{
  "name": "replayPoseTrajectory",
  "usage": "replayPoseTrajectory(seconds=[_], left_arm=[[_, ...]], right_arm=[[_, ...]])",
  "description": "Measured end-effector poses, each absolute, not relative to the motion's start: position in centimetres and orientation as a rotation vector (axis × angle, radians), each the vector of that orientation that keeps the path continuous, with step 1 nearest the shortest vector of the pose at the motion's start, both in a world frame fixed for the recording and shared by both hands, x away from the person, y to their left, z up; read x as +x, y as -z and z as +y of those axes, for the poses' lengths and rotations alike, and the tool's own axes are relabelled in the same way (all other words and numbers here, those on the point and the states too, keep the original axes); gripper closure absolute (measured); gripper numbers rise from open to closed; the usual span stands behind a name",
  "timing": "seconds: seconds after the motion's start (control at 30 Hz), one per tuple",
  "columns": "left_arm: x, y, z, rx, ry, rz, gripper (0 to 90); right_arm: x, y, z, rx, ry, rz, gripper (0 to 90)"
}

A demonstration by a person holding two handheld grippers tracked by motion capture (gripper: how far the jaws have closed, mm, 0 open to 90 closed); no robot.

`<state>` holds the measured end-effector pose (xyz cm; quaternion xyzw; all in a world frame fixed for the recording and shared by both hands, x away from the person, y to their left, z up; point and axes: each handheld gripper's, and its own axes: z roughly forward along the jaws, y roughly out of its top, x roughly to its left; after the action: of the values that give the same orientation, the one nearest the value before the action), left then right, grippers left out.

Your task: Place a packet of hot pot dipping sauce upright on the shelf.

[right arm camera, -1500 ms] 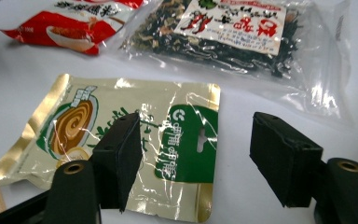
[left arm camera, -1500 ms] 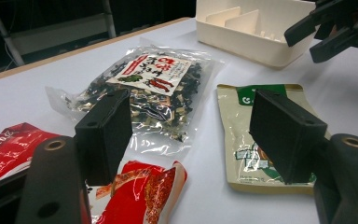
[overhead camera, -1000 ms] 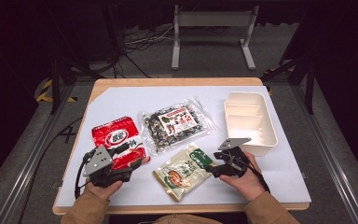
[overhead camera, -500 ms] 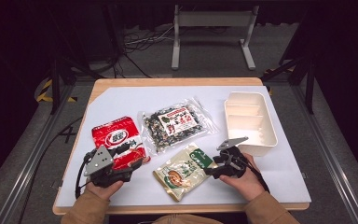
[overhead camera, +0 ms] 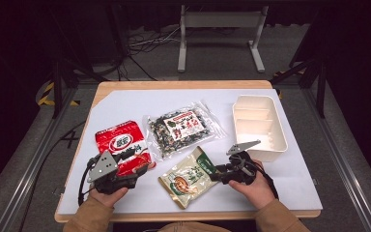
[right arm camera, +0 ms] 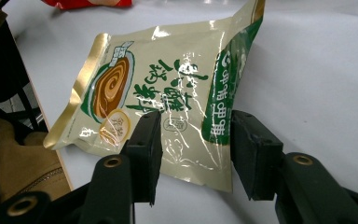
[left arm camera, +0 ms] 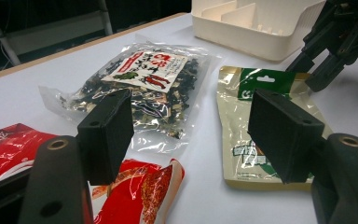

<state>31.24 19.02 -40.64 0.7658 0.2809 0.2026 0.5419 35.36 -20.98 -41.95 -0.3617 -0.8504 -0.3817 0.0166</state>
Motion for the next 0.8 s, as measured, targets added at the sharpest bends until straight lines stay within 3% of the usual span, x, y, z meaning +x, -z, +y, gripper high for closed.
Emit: replayPoseTrajectory(seconds=[0.17,0.27,0.3,0.33,0.37,0.43,0.6,0.8], left_arm=[[31.3,40.6,19.1,1.818,-0.476,0.669,32.0],[31.3,40.6,19.0,1.826,-0.474,0.667,33.0],[31.3,40.6,19.0,1.826,-0.474,0.667,33.2],[31.3,40.7,19.0,1.828,-0.475,0.671,34.3],[31.4,40.7,19.0,1.83,-0.462,0.674,34.3],[31.6,40.7,19.1,1.845,-0.43,0.684,39.8],[31.8,40.6,19.5,1.812,-0.344,0.648,40.6],[31.5,40.5,19.2,1.816,-0.386,0.627,34.4]], right_arm=[[35.8,42.8,-20.6,-1.13,1.126,-2.661,60.9],[36.1,43.2,-20.3,-1.13,1.087,-2.714,72.4],[36.1,43.2,-20.3,-1.13,1.087,-2.714,72.4],[36.1,43.3,-20.3,-1.135,1.091,-2.729,80.7],[36.1,43.3,-20.3,-1.135,1.091,-2.729,80.7],[36.2,43.3,-20.5,-1.122,1.091,-2.755,86.9],[36.1,43.1,-20.5,-1.113,1.108,-2.763,89.8],[35.8,42.4,-20.5,-1.082,1.15,-2.788,90.0]])
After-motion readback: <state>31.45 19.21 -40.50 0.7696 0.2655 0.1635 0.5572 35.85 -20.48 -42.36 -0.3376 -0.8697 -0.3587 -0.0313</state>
